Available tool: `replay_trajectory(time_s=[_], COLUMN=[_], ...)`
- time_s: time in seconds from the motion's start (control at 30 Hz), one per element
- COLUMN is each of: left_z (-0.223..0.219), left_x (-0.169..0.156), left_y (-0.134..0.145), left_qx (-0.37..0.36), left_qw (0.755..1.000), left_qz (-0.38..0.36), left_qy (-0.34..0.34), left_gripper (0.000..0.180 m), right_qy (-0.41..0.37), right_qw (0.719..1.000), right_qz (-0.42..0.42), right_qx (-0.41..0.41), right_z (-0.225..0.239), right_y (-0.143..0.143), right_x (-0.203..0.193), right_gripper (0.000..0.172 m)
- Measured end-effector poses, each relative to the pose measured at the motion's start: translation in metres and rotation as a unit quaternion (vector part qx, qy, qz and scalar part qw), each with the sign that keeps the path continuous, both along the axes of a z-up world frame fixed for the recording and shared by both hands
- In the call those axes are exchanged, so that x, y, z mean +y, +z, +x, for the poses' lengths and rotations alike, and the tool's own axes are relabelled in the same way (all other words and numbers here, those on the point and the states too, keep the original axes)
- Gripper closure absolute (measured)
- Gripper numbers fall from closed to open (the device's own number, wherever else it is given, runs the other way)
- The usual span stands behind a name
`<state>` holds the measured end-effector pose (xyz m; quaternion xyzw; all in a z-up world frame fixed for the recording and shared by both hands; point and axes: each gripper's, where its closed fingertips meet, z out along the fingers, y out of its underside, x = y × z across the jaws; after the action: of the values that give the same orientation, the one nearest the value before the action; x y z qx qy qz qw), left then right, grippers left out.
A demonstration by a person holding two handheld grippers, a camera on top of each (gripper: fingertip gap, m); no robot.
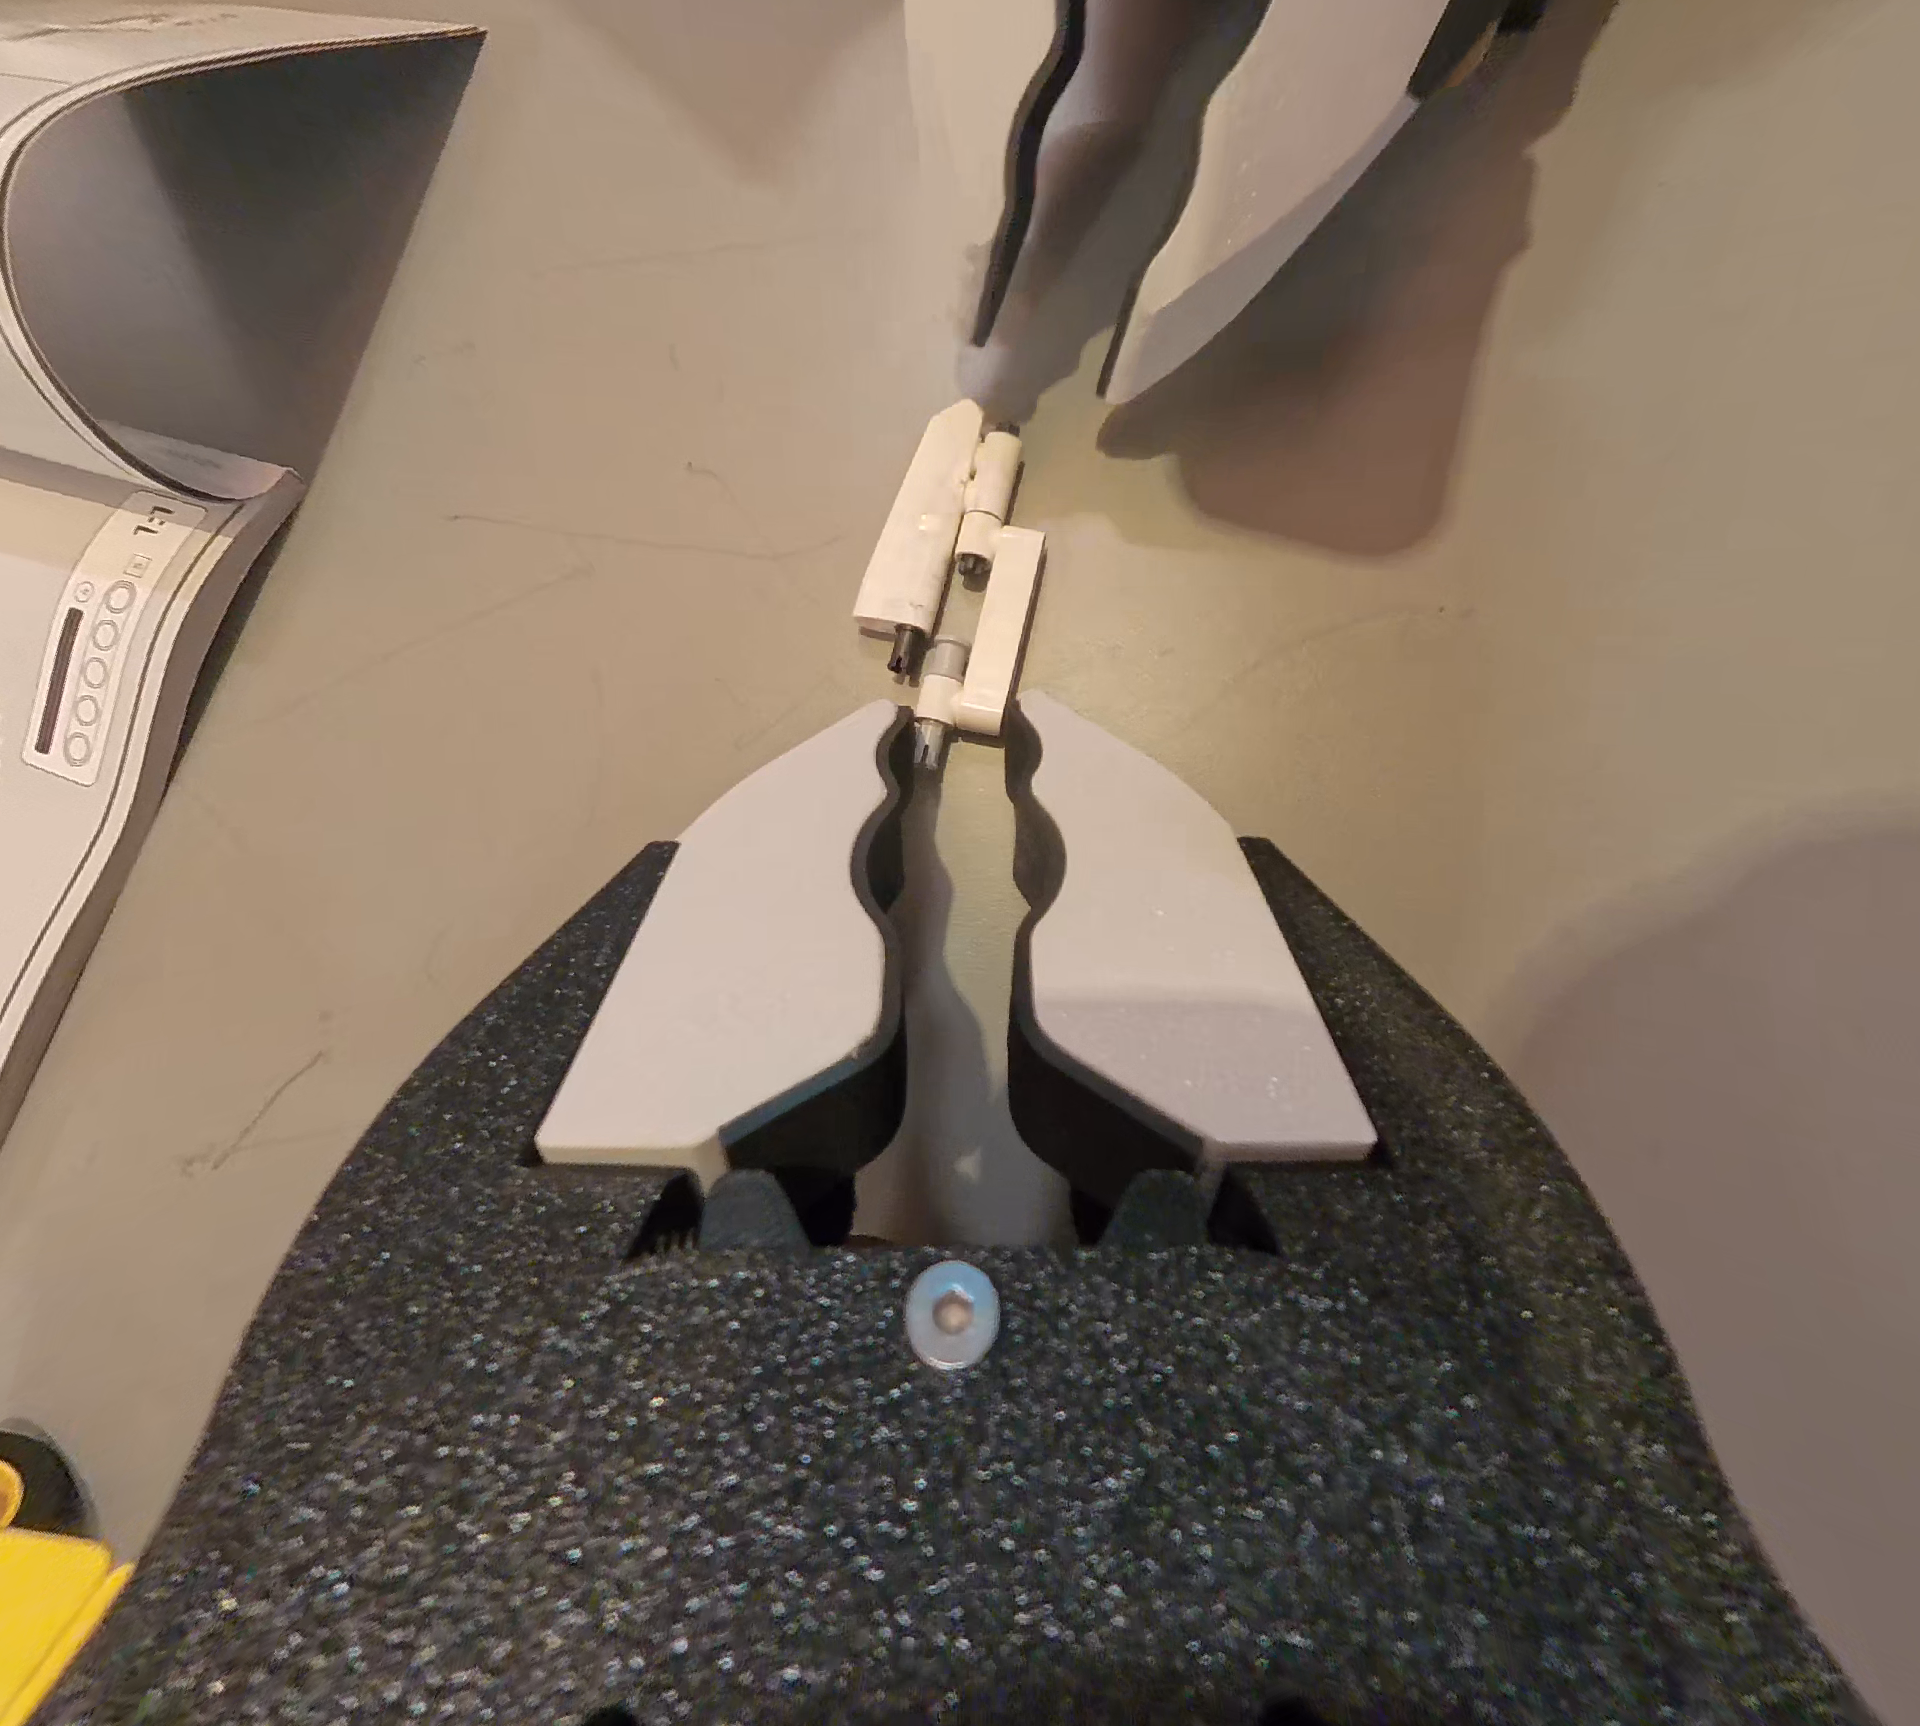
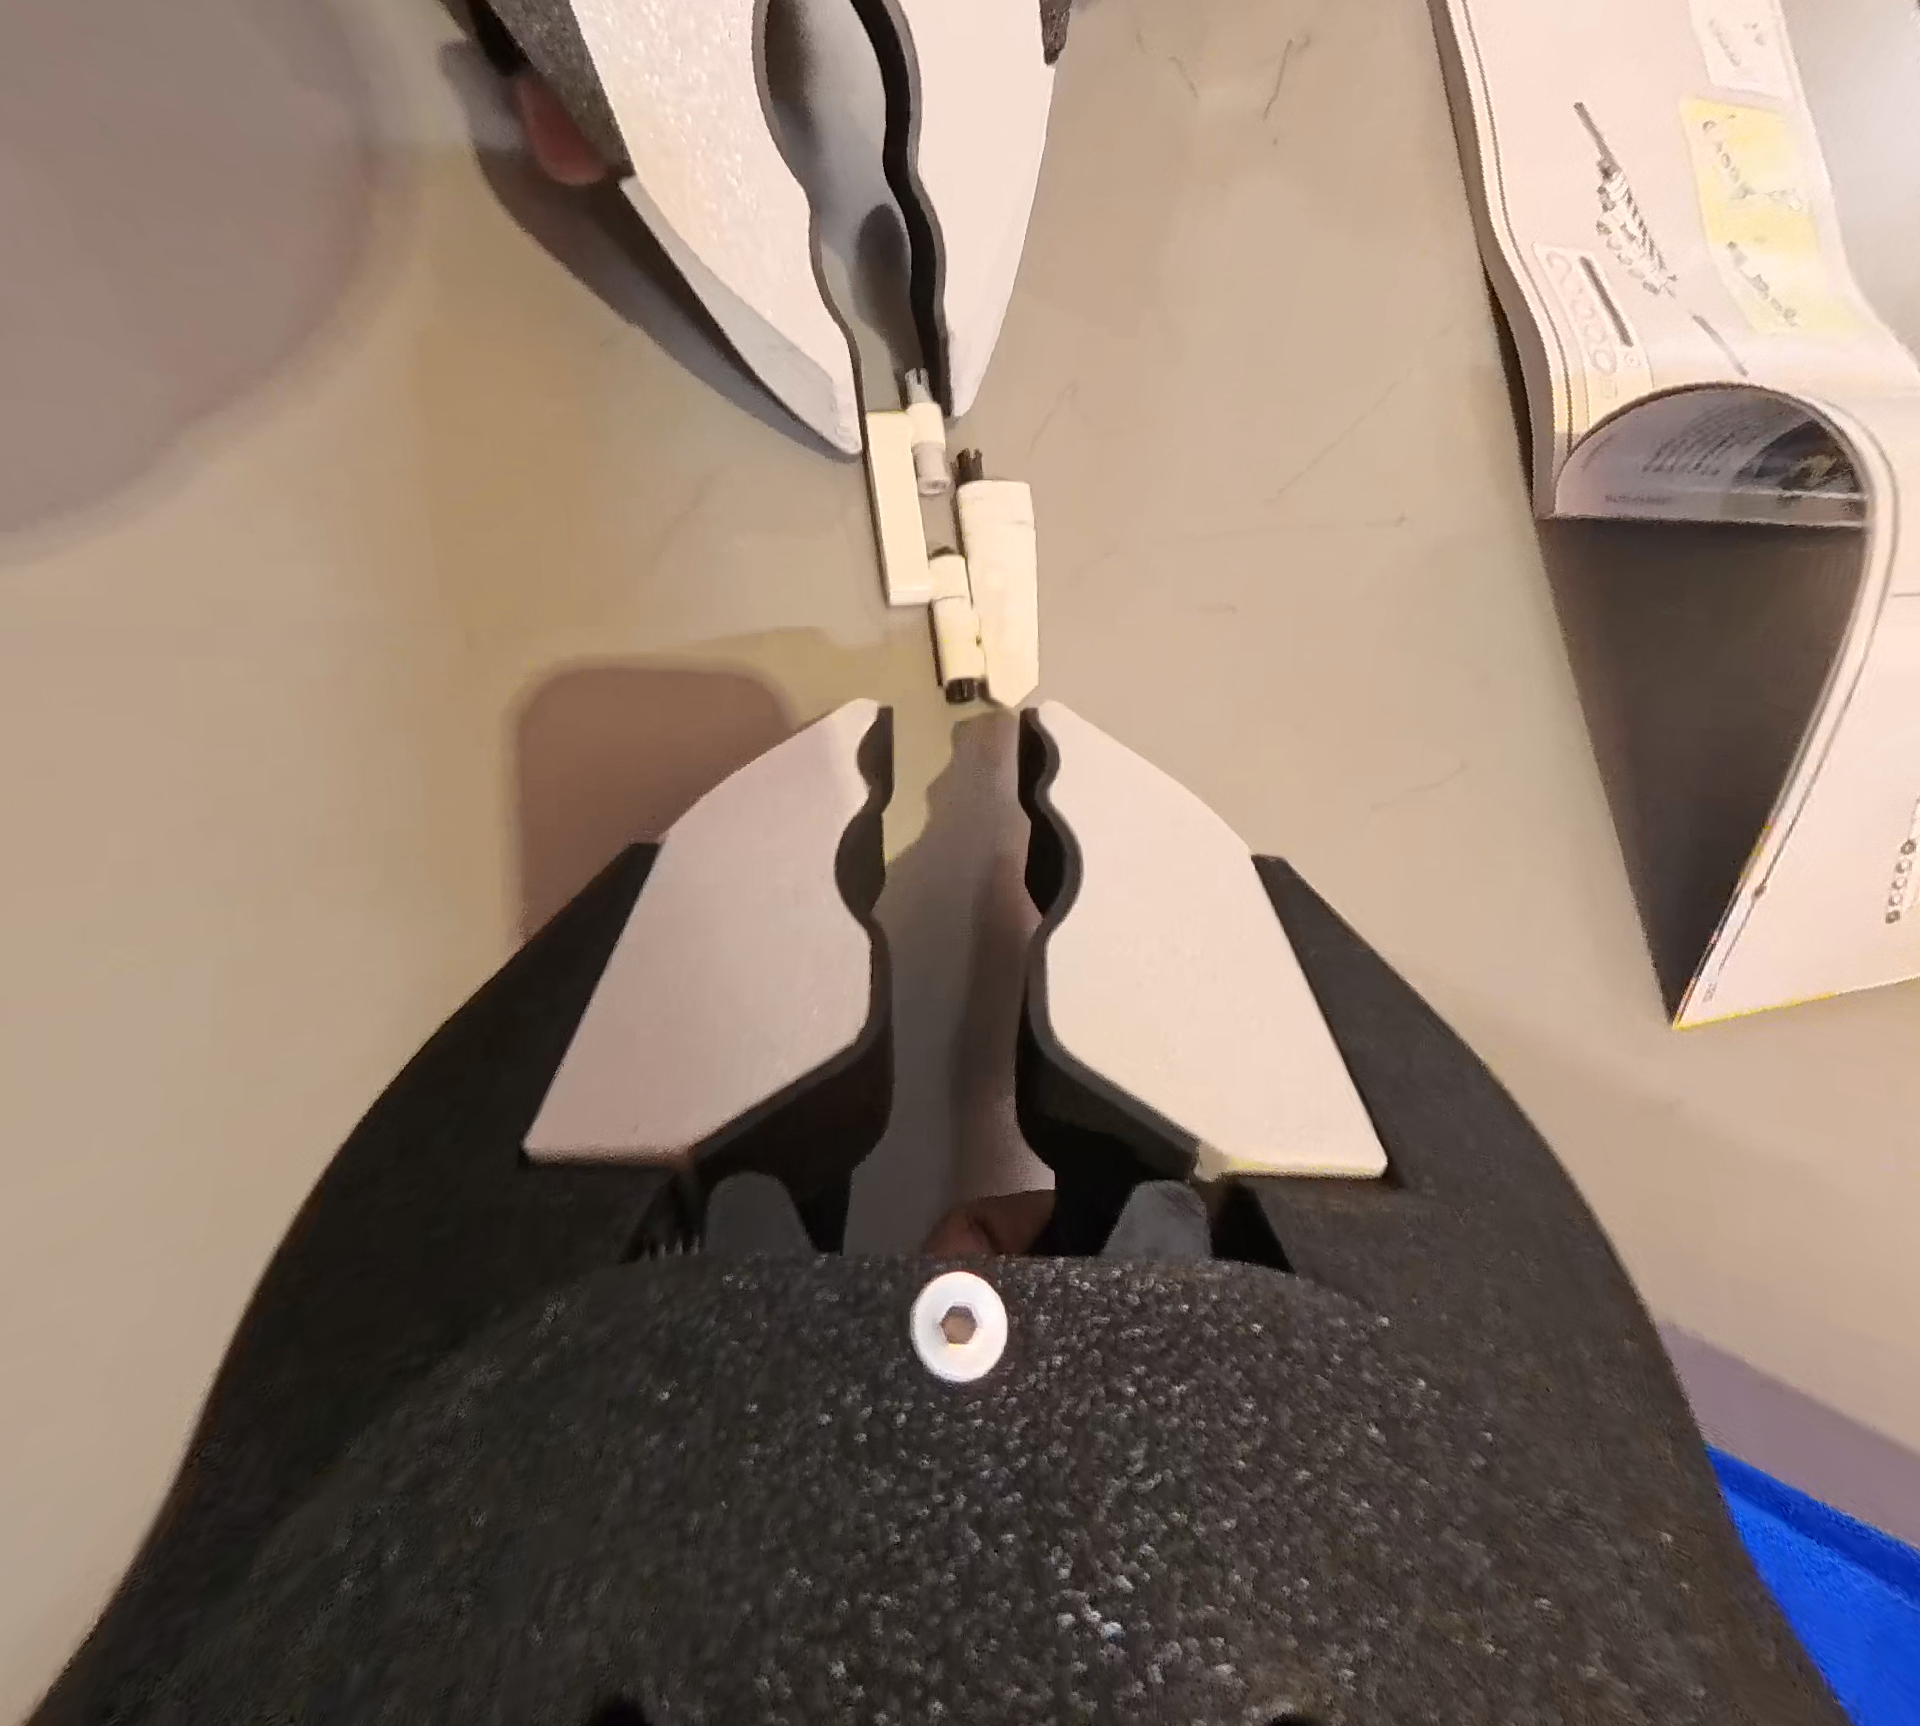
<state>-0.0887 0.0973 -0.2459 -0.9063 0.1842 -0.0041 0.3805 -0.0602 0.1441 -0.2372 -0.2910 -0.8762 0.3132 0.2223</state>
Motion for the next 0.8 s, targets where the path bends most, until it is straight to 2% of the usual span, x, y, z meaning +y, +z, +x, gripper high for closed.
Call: replay_trajectory(time_s=[0.27,0.8], left_z=[0.001,0.001], left_x=[0.001,0.001], left_y=[0.000,0.000], left_qx=[-0.002,-0.004], left_qw=[1.000,1.000], left_qz=[0.002,0.004], left_qy=[-0.001,-0.001], left_gripper=[0.164,0.164], right_qy=[0.009,0.009], right_qw=[0.999,1.000], right_qz=[-0.002,-0.004], right_qx=[-0.037,-0.025], right_z=[0.008,0.004], right_y=[-0.010,-0.009], right_x=[-0.003,-0.009], right_gripper=[0.151,0.152])
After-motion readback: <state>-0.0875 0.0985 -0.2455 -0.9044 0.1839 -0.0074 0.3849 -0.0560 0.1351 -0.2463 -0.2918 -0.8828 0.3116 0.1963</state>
